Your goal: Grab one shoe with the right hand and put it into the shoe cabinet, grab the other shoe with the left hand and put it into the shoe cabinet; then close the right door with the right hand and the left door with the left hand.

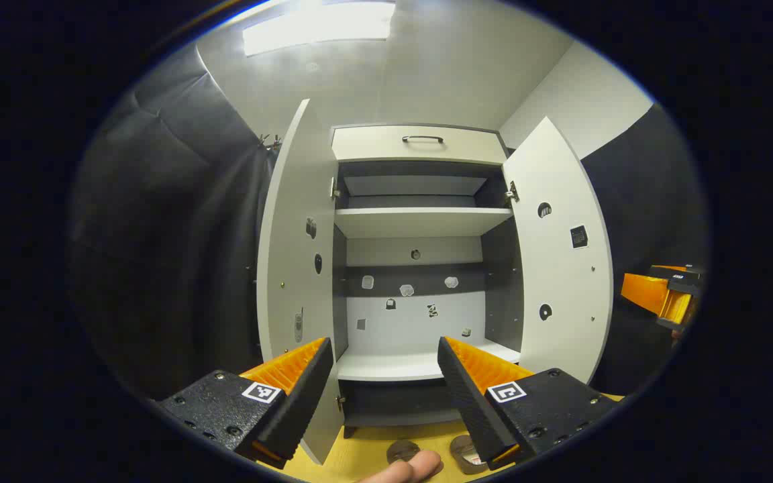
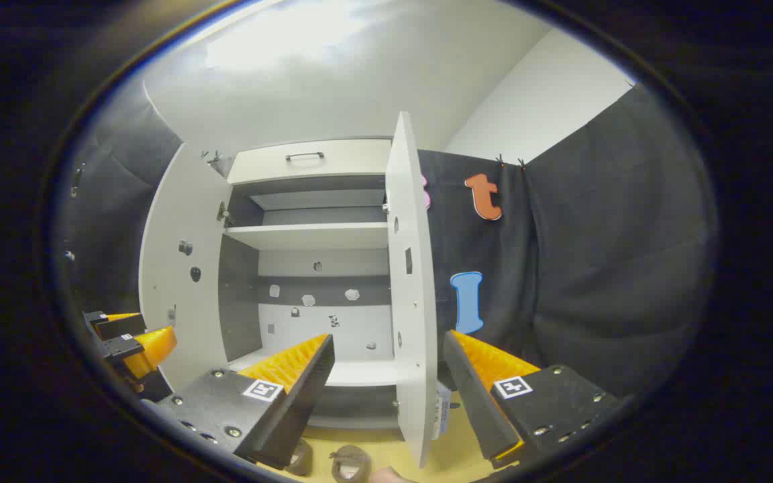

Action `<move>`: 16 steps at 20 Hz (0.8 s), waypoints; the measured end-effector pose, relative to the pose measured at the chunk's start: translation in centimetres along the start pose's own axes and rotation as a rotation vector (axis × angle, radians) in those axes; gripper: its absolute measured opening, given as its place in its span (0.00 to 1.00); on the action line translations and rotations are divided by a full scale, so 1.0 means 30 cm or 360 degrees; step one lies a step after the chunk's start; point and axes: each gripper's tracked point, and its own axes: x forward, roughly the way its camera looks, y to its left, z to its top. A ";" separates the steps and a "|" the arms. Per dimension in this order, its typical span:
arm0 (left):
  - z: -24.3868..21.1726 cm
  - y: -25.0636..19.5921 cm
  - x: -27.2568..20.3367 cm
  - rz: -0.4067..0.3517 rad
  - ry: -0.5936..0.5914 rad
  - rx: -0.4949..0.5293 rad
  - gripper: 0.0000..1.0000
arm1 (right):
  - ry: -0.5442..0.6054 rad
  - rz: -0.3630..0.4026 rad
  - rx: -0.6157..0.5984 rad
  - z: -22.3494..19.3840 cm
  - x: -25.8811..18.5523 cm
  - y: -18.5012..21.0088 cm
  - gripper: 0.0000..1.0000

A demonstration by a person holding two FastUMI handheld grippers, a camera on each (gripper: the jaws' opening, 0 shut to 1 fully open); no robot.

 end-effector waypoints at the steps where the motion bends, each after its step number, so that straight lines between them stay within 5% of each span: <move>1: -0.008 0.003 0.002 -0.0013 0.0003 -0.0017 0.94 | 0.0002 0.0012 -0.0015 -0.007 0.000 0.019 0.98; 8: -0.052 0.028 0.047 -0.0013 -0.0014 -0.0108 0.96 | 0.0102 0.0129 -0.0111 -0.157 0.006 0.164 0.99; 16: -0.127 0.022 0.106 -0.0060 0.0011 -0.0146 0.93 | 0.0147 0.0032 -0.0141 -0.398 0.133 0.195 0.98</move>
